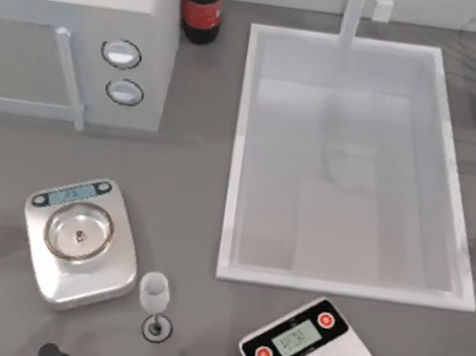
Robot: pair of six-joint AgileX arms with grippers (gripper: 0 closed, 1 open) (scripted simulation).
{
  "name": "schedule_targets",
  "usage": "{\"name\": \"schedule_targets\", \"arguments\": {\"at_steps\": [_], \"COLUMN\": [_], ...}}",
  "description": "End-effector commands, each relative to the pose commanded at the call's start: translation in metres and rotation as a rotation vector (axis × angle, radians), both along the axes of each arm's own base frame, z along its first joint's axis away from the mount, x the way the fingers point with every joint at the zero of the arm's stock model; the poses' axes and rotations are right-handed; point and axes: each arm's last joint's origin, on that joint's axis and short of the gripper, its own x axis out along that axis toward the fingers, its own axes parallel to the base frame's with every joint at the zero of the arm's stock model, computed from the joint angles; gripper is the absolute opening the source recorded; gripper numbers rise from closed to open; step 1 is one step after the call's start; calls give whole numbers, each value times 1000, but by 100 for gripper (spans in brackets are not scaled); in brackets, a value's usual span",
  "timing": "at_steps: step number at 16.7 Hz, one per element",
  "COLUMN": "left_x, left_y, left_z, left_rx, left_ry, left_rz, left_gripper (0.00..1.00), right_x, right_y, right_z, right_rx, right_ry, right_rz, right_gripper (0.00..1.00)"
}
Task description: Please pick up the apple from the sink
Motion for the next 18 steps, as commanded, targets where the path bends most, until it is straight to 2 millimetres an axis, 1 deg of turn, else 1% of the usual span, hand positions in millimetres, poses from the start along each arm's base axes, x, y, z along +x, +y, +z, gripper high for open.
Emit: {"name": "schedule_targets", "arguments": {"at_steps": [3, 16, 17, 18], "left_x": [0, 0, 0, 0], "left_y": [0, 0, 0, 0], "left_z": [0, 0, 0, 0], "left_rx": [0, 0, 0, 0], "left_ry": [0, 0, 0, 0], "left_rz": [0, 0, 0, 0], "left_gripper": [100, 100, 100, 100], "right_x": [0, 0, 0, 0], "right_y": [0, 0, 0, 0], "right_z": [0, 0, 0, 0], "right_rx": [0, 0, 0, 0], "right_ry": [0, 0, 0, 0], "right_rz": [0, 0, 0, 0], "right_gripper": [0, 98, 100, 100]}}
